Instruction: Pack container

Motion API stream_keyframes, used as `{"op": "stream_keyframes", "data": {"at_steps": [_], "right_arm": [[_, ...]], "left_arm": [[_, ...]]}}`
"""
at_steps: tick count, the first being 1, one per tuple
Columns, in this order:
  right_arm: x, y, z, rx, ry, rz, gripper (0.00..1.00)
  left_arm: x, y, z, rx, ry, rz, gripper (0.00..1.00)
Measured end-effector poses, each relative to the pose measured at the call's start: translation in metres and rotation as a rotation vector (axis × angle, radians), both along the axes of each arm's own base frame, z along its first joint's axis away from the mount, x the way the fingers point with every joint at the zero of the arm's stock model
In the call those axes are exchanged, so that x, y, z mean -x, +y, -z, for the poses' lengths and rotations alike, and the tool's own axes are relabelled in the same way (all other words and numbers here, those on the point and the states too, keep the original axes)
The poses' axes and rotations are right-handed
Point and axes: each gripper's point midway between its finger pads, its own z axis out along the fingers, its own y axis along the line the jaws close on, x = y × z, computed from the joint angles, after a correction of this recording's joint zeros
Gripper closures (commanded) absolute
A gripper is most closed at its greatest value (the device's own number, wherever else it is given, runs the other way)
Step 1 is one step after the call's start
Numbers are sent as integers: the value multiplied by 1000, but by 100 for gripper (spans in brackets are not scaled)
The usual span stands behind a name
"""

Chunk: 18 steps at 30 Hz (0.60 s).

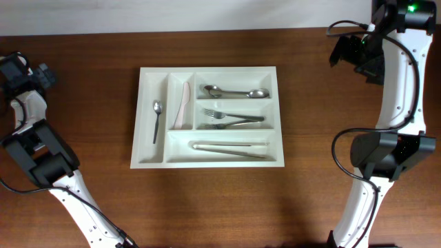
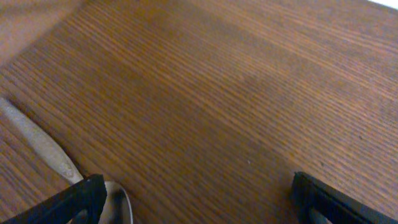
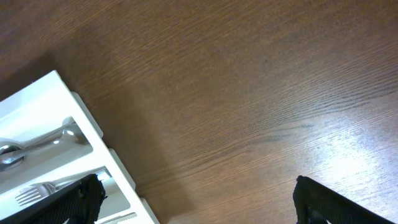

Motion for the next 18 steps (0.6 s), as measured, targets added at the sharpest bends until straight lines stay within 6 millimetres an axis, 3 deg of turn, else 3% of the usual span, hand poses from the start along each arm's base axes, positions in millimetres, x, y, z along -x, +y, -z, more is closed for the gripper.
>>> {"op": "stream_keyframes", "data": {"at_steps": [10,18], "right_arm": [[0,0,0,0,0,0,1],[0,0,0,0,0,0,1]], "left_arm": [[0,-19,6,73,43,19,2],[-15,-62,9,107,80,79,1]]}}
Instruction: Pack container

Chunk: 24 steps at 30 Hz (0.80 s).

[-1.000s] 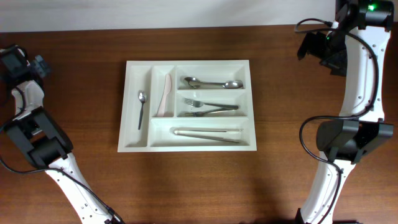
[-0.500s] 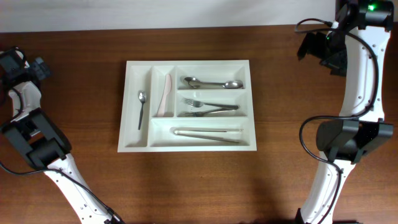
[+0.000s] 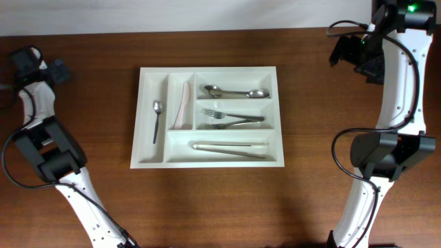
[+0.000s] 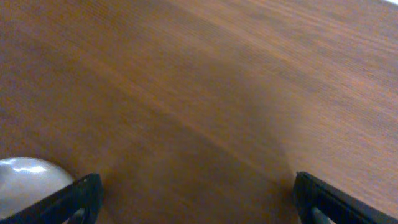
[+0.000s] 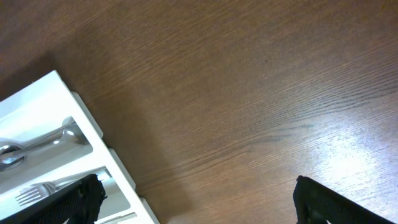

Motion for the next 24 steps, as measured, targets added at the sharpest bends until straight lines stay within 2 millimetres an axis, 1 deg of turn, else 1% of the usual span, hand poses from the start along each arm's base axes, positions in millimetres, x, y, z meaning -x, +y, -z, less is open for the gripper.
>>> {"op": "stream_keyframes", "data": {"at_steps": [3,6,9,15,19,22,24], "right_arm": [[0,0,0,0,0,0,1],[0,0,0,0,0,0,1],[0,0,0,0,0,0,1],[0,0,0,0,0,0,1],[0,0,0,-1,0,0,1],[0,0,0,-1,0,1,1],[0,0,0,-1,0,0,1]], "left_arm": [[-8,-16,0,2,2,25,1],[-13,-27,0,3,3,43,1],[-16,-32,-1,2,-2,49,1],[-18,-32,-3,-4,-15,49,1],[-18,-27,-6,1,-25,45,1],[-17,-18,-7,5,-35,34,1],[-13,-7,-8,6,-40,18,1]]}}
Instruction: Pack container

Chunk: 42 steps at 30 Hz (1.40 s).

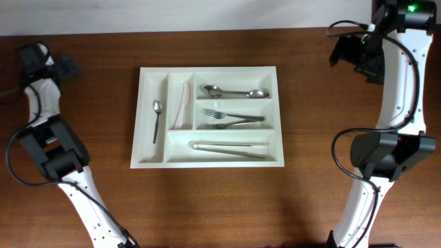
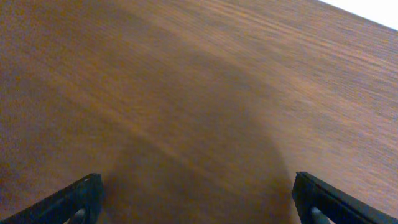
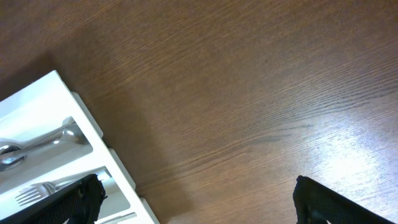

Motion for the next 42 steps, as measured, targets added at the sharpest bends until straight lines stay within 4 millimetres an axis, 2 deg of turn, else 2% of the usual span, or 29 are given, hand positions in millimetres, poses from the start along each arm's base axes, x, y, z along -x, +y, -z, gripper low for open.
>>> {"op": "stream_keyframes", "data": {"at_steps": [7,9,13,21,24,29,31,36,42], "right_arm": [[0,0,0,1,0,0,1],[0,0,0,0,0,0,1],[0,0,0,0,0,0,1],[0,0,0,0,0,0,1],[0,0,0,0,0,0,1],[0,0,0,0,0,0,1],[0,0,0,0,0,0,1],[0,0,0,0,0,0,1],[0,0,0,0,0,-1,1]], "left_arm": [[27,54,0,-28,10,-48,1],[32,64,0,-31,12,-52,1],[35,72,0,-35,4,-44,1],[22,68,-8,-44,-45,-4,1],[12,72,-25,-71,-100,5,1],[-2,80,-67,-138,-188,18,0],[-4,82,-76,-156,-197,24,0],[10,89,-63,-157,-120,-8,0],[34,121,-61,-180,-89,-87,1]]}}
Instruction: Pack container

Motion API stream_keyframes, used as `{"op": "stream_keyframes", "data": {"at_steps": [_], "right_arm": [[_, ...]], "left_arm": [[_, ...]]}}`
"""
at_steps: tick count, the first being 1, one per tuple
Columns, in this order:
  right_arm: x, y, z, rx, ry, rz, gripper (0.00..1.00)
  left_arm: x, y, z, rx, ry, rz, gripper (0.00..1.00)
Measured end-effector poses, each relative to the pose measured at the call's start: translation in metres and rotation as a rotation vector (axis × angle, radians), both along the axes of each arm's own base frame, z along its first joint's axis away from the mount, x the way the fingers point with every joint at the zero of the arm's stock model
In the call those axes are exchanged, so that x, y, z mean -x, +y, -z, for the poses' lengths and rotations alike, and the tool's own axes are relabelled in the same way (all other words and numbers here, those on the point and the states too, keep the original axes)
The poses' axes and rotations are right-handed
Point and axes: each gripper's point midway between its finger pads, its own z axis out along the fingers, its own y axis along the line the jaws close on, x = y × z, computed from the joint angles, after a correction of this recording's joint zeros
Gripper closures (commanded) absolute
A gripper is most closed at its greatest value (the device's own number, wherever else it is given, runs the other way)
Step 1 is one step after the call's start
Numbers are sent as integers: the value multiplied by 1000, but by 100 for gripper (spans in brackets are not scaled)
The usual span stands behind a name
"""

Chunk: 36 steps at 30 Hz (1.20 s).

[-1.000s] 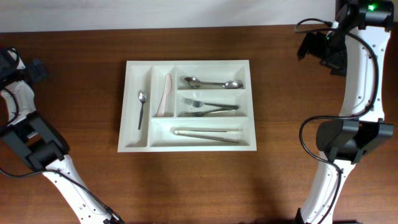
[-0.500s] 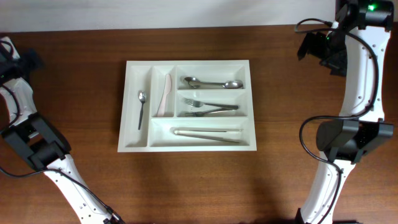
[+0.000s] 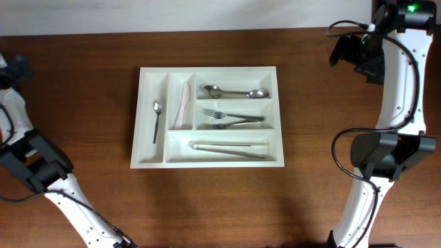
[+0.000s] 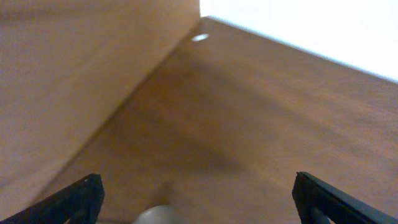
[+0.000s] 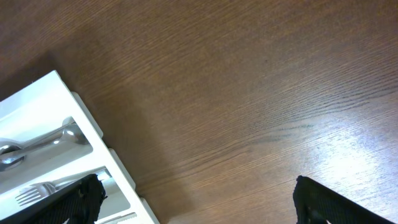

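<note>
The white cutlery tray (image 3: 207,160) lies mid-table. It holds a small spoon (image 3: 157,120), a pale knife (image 3: 183,105), two spoons (image 3: 236,91), forks (image 3: 233,120) and a long utensil (image 3: 229,148). My left gripper (image 3: 16,69) is at the table's far left edge, open, its fingers (image 4: 81,199) wide apart. A grey rounded shape (image 4: 155,216), cut off by the frame, shows low between them. My right gripper (image 3: 351,54) hangs at the back right, open (image 5: 199,202) over bare wood beside the tray's corner (image 5: 68,93).
The table's back edge and a white wall (image 4: 311,31) show in the left wrist view. A brown surface (image 4: 74,74) rises on that view's left. The right arm's base (image 3: 386,155) stands at the right edge of the table.
My left gripper has gone from the back left of the table to its far left edge. Its view now shows the table's edge and a grey rounded shape. The right arm has not moved.
My left gripper was open at the far left with a spoon lying on the wood at its left finger. Then only the spoon's bowl showed, then bare wood further right. Now it is back at the left edge. Tray contents and right arm stayed the same.
</note>
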Motion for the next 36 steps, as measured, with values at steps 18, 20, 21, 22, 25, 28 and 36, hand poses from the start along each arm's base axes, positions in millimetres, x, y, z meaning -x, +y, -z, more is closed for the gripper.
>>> {"op": "stream_keyframes", "data": {"at_steps": [18,20,21,22,25,28,36], "right_arm": [[0,0,0,0,0,1,1],[0,0,0,0,0,1,1],[0,0,0,0,0,0,1],[0,0,0,0,0,1,1],[0,0,0,0,0,0,1],[0,0,0,0,-1,1,1],[0,0,0,0,0,1,1]], "left_arm": [[51,51,15,13,53,-176,0],[51,52,20,15,53,-176,0],[51,52,24,18,56,-175,0],[51,51,33,27,63,-174,0],[51,50,48,38,75,-171,0],[48,50,55,45,57,-167,0],[36,41,53,74,16,-101,7]]}}
